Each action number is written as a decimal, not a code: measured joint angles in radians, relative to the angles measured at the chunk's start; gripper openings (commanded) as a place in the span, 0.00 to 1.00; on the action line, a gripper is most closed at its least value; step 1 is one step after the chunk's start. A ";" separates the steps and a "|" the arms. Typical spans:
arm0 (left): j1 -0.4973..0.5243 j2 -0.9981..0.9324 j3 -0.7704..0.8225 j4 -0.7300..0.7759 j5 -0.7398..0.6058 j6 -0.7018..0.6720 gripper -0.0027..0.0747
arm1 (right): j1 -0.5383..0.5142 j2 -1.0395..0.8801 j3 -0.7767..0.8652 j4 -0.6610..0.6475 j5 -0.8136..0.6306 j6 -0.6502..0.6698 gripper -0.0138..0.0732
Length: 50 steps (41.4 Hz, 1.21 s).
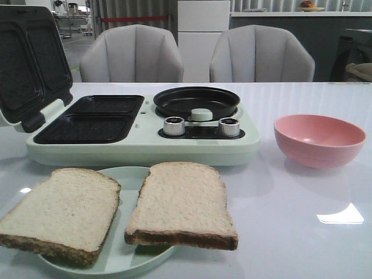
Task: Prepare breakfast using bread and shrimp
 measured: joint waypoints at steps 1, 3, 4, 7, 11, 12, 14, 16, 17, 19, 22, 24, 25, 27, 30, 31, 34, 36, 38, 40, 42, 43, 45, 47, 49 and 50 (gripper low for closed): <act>-0.002 0.000 0.000 0.000 -0.018 0.000 0.17 | 0.000 0.000 -0.003 0.000 0.006 0.000 0.20; -0.001 0.000 -0.002 0.000 -0.041 0.000 0.17 | 0.000 0.000 -0.020 0.000 0.025 0.000 0.20; -0.001 0.000 -0.006 0.000 -0.042 0.000 0.17 | 0.000 0.000 -0.037 0.000 0.041 0.000 0.20; -0.001 0.000 -0.037 0.000 -0.031 0.000 0.17 | 0.000 0.000 -0.102 0.000 0.091 0.000 0.20; -0.001 0.000 -0.129 0.000 0.010 0.000 0.17 | 0.000 0.000 -0.202 -0.017 0.170 0.000 0.20; -0.001 0.000 -0.151 0.000 0.021 0.000 0.17 | 0.000 0.000 -0.232 -0.026 0.186 0.000 0.20; -0.001 0.000 -0.204 0.000 0.056 0.000 0.17 | 0.000 0.003 -0.284 -0.038 0.226 0.000 0.20; -0.001 0.007 -0.258 0.000 0.094 0.000 0.17 | 0.000 0.022 -0.328 -0.045 0.260 0.000 0.20; -0.001 0.016 -0.290 0.002 0.112 0.000 0.17 | 0.000 0.032 -0.357 -0.051 0.276 0.000 0.20; -0.001 0.034 -0.335 0.002 0.157 0.000 0.17 | 0.000 0.067 -0.406 -0.054 0.308 0.000 0.20; -0.001 0.079 -0.413 0.002 0.225 0.000 0.17 | 0.000 0.120 -0.478 -0.055 0.362 0.000 0.20; -0.001 0.112 -0.459 0.002 0.284 0.000 0.17 | 0.000 0.165 -0.522 -0.045 0.398 0.000 0.20; -0.001 0.127 -0.484 0.000 0.307 0.000 0.17 | 0.000 0.182 -0.545 -0.040 0.419 0.000 0.20; -0.001 0.166 -0.525 0.000 0.364 0.000 0.17 | 0.000 0.222 -0.584 -0.022 0.455 0.000 0.20; -0.001 0.219 -0.577 0.000 0.453 0.000 0.17 | 0.000 0.286 -0.629 -0.003 0.508 0.000 0.20; -0.001 0.233 -0.586 0.000 0.472 0.000 0.17 | 0.000 0.308 -0.642 0.002 0.518 0.000 0.20; -0.001 0.276 -0.603 -0.002 0.517 0.000 0.17 | 0.000 0.360 -0.657 0.008 0.537 0.000 0.20; -0.001 0.299 -0.603 -0.002 0.538 0.000 0.17 | 0.000 0.395 -0.658 0.008 0.548 0.000 0.20; -0.001 0.319 -0.600 -0.002 0.552 0.000 0.17 | 0.000 0.433 -0.658 0.008 0.560 0.000 0.20; -0.001 0.336 -0.593 -0.002 0.565 0.000 0.17 | 0.000 0.465 -0.658 0.008 0.570 0.000 0.20; -0.001 0.354 -0.581 -0.004 0.585 0.000 0.17 | 0.000 0.500 -0.658 0.008 0.581 0.000 0.20; -0.001 0.358 -0.579 -0.008 0.596 0.000 0.17 | 0.000 0.512 -0.658 0.008 0.588 0.000 0.20; -0.001 0.370 -0.569 -0.015 0.614 0.000 0.17 | 0.000 0.541 -0.658 0.008 0.607 0.000 0.20; -0.001 0.376 -0.561 -0.020 0.630 0.000 0.17 | 0.000 0.567 -0.658 0.008 0.628 0.000 0.20; -0.001 0.384 -0.549 -0.021 0.635 0.000 0.17 | 0.000 0.596 -0.658 0.006 0.645 0.000 0.20; -0.001 0.386 -0.543 -0.021 0.635 0.000 0.17 | 0.000 0.606 -0.658 0.006 0.655 0.000 0.20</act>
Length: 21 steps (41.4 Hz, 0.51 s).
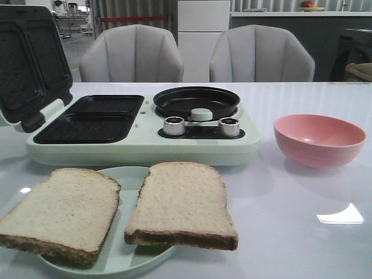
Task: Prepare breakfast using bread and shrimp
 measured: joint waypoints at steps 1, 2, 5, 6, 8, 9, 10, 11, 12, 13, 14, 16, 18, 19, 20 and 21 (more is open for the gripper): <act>0.000 0.001 0.006 -0.001 0.000 0.000 0.17 | 0.000 0.014 0.000 -0.002 0.007 0.000 0.20; 0.000 0.001 0.012 -0.003 0.000 0.000 0.17 | 0.000 0.024 0.000 -0.004 0.016 0.000 0.20; 0.000 0.003 0.024 -0.003 0.001 0.000 0.17 | 0.000 0.057 0.000 -0.010 0.033 0.000 0.20; 0.000 0.003 0.025 -0.003 0.001 0.000 0.17 | 0.000 0.070 0.000 -0.016 0.037 0.000 0.21; 0.000 0.003 0.031 -0.003 0.001 0.000 0.17 | 0.000 0.091 0.000 -0.030 0.042 0.000 0.24; 0.000 0.003 0.034 -0.003 0.001 0.000 0.17 | 0.000 0.102 0.000 -0.036 0.044 0.000 0.27; 0.000 0.003 0.036 -0.003 0.002 0.000 0.17 | 0.000 0.110 0.000 -0.042 0.046 0.000 0.31; 0.000 0.003 0.035 -0.003 0.004 0.000 0.18 | 0.000 0.116 0.000 -0.052 0.046 0.000 0.37; 0.000 0.003 0.035 -0.003 0.004 0.000 0.20 | 0.000 0.122 0.000 -0.052 0.046 0.000 0.42; 0.000 0.003 0.035 -0.003 0.004 0.000 0.22 | 0.000 0.126 0.000 -0.052 0.046 0.000 0.47; 0.000 0.003 0.035 -0.003 0.004 0.000 0.26 | 0.000 0.129 0.000 -0.057 0.048 0.000 0.54; 0.000 0.003 0.035 -0.003 0.004 0.000 0.35 | 0.000 0.133 0.000 -0.060 0.048 0.000 0.65; 0.000 0.003 0.035 -0.003 0.004 0.000 0.46 | 0.000 0.133 0.000 -0.061 0.048 0.000 0.74; 0.000 0.003 0.035 -0.001 0.004 0.000 0.51 | 0.000 0.133 0.000 -0.061 0.048 0.000 0.77; 0.000 0.003 0.035 0.001 0.004 0.000 0.57 | 0.000 0.133 0.000 -0.061 0.049 0.000 0.78; 0.000 0.003 0.035 0.003 0.004 0.000 0.62 | 0.000 0.133 0.000 -0.063 0.049 0.000 0.79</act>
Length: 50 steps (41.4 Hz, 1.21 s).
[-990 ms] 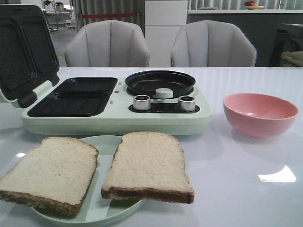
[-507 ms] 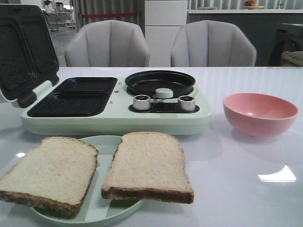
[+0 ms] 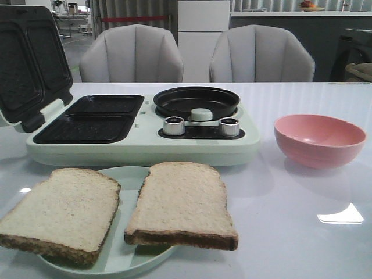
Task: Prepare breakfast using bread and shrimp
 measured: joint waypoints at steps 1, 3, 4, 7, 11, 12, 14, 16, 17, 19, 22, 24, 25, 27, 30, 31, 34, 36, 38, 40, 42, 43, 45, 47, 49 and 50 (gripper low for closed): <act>0.000 0.000 0.000 0.003 0.000 0.000 0.67 | 0.000 0.000 0.000 0.000 0.000 0.000 0.79; 0.000 0.000 0.000 0.005 0.000 0.000 0.73 | 0.000 0.000 0.000 0.000 0.000 0.000 0.79; 0.000 0.002 0.000 0.010 0.000 0.000 0.76 | 0.000 0.000 0.000 0.000 0.000 0.000 0.79; 0.000 0.013 0.000 0.022 0.000 0.002 0.76 | 0.000 0.000 0.000 0.000 0.002 0.000 0.79; -0.002 0.042 0.000 0.028 0.012 0.013 0.76 | 0.000 0.000 0.000 -0.002 0.002 0.000 0.79; -0.008 0.053 -0.002 0.028 0.015 0.015 0.76 | 0.000 0.000 0.000 0.000 0.002 0.000 0.79; -0.027 0.073 -0.009 0.028 0.020 0.028 0.76 | 0.000 0.000 0.000 0.003 0.002 0.000 0.79; -0.056 0.090 -0.020 0.028 0.022 0.051 0.76 | 0.003 0.000 0.000 0.012 0.002 0.000 0.79; -0.082 0.101 -0.025 0.028 0.022 0.064 0.76 | 0.005 0.000 0.000 0.012 0.002 0.000 0.79; -0.137 0.118 -0.035 0.033 0.022 0.097 0.76 | 0.015 0.000 0.000 0.012 0.002 0.000 0.79; -0.229 0.142 -0.042 0.061 0.022 0.129 0.76 | 0.038 0.000 0.000 0.012 0.002 0.000 0.79; -0.299 0.158 -0.043 0.098 0.025 0.138 0.76 | 0.054 0.000 0.000 0.012 0.002 0.000 0.79; -0.329 0.166 -0.044 0.119 0.029 0.140 0.76 | 0.064 0.000 0.000 0.012 0.002 0.000 0.79; -0.402 0.182 -0.044 0.171 0.045 0.146 0.76 | 0.083 0.000 0.000 0.012 0.002 0.000 0.79; -0.506 0.205 -0.044 0.244 0.074 0.151 0.76 | 0.103 0.000 0.000 0.012 0.002 0.000 0.79; -0.549 0.214 -0.044 0.271 0.084 0.151 0.76 | 0.106 0.000 0.000 0.012 0.002 0.000 0.79; -0.662 0.239 -0.044 0.336 0.132 0.151 0.76 | 0.113 0.000 0.000 0.012 0.002 0.000 0.79; -0.721 0.253 -0.044 0.369 0.166 0.151 0.76 | 0.113 0.000 0.000 0.012 0.002 0.000 0.79; -0.792 0.277 -0.044 0.418 0.214 0.133 0.76 | 0.113 0.000 0.000 0.012 0.002 0.000 0.79; -0.840 0.297 -0.037 0.463 0.254 0.105 0.76 | 0.113 0.000 0.000 0.012 0.002 0.000 0.79; -0.892 0.325 -0.025 0.529 0.291 0.066 0.76 | 0.113 0.000 0.000 0.012 0.004 0.000 0.79; -0.921 0.343 -0.017 0.553 0.304 0.048 0.76 | 0.113 0.000 0.000 0.012 0.006 0.000 0.79; -0.970 0.376 -0.003 0.606 0.330 0.000 0.76 | 0.113 0.000 0.000 0.012 0.011 0.000 0.79; -1.018 0.409 0.007 0.648 0.341 -0.037 0.76 | 0.113 0.000 0.000 0.012 0.015 0.000 0.79; -1.064 0.446 0.015 0.685 0.343 -0.078 0.76 | 0.113 0.000 0.000 0.012 0.017 0.000 0.79; -1.083 0.463 0.017 0.699 0.345 -0.102 0.76 | 0.113 0.000 0.000 0.012 0.017 0.000 0.79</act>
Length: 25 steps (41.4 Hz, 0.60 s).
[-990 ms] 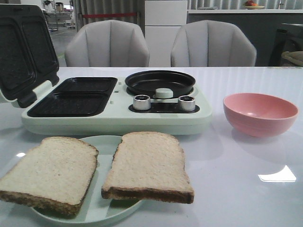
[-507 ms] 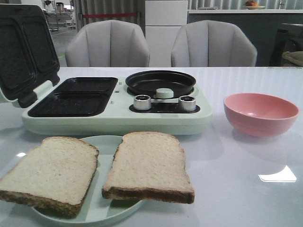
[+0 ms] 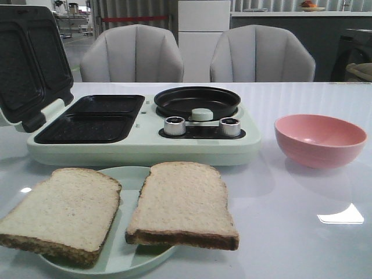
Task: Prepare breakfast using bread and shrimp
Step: 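Grasp the bread slice nearest the left gripper and lift it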
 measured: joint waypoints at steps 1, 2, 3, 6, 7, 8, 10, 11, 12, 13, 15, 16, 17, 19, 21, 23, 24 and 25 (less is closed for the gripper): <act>-0.024 0.024 0.004 0.020 0.003 -0.017 0.76 | 0.000 0.000 0.000 0.000 0.000 0.000 0.79; -0.041 0.043 0.006 0.041 0.007 -0.041 0.76 | 0.000 0.000 0.000 0.000 0.000 0.000 0.79; -0.063 0.069 0.011 0.057 0.010 -0.059 0.76 | 0.000 0.000 0.000 0.000 0.000 0.000 0.79; -0.105 0.137 0.020 0.118 0.019 -0.124 0.76 | 0.000 0.000 0.000 0.000 0.000 0.000 0.79; -0.117 0.164 0.022 0.139 0.019 -0.149 0.76 | 0.000 0.000 0.000 0.000 0.000 0.000 0.79; -0.124 0.184 0.024 0.152 0.019 -0.171 0.76 | 0.000 0.000 0.000 0.000 0.000 0.000 0.79; -0.135 0.229 0.024 0.176 0.014 -0.205 0.76 | 0.000 0.000 0.000 0.000 0.000 0.000 0.79; -0.137 0.254 0.024 0.186 0.012 -0.217 0.76 | 0.000 0.000 0.000 0.000 0.000 0.000 0.79; -0.137 0.273 0.024 0.194 0.007 -0.232 0.76 | 0.000 0.000 0.000 0.000 0.000 0.000 0.79; -0.139 0.299 0.024 0.199 0.003 -0.241 0.76 | 0.000 0.000 0.000 0.000 0.000 0.000 0.79; -0.141 0.342 0.024 0.213 -0.001 -0.262 0.76 | 0.000 0.000 0.000 0.000 0.000 0.000 0.79; -0.141 0.366 0.024 0.224 -0.003 -0.269 0.76 | 0.000 0.000 0.000 0.000 0.000 0.000 0.79; -0.141 0.384 0.024 0.233 -0.005 -0.278 0.76 | 0.000 0.000 0.000 0.000 0.000 0.000 0.79; -0.142 0.422 0.024 0.255 -0.013 -0.297 0.76 | 0.000 0.000 0.000 0.000 0.000 0.000 0.79; -0.142 0.452 0.024 0.272 -0.023 -0.311 0.76 | 0.000 0.000 0.000 0.000 0.000 0.000 0.79; -0.142 0.483 0.024 0.292 -0.032 -0.322 0.76 | 0.000 0.000 0.000 0.000 0.000 0.000 0.79; -0.142 0.496 0.024 0.303 -0.037 -0.332 0.76 | 0.000 0.000 0.000 0.000 0.000 0.000 0.79; -0.142 0.511 0.024 0.321 -0.042 -0.343 0.76 | 0.000 0.000 0.000 0.000 0.000 0.000 0.79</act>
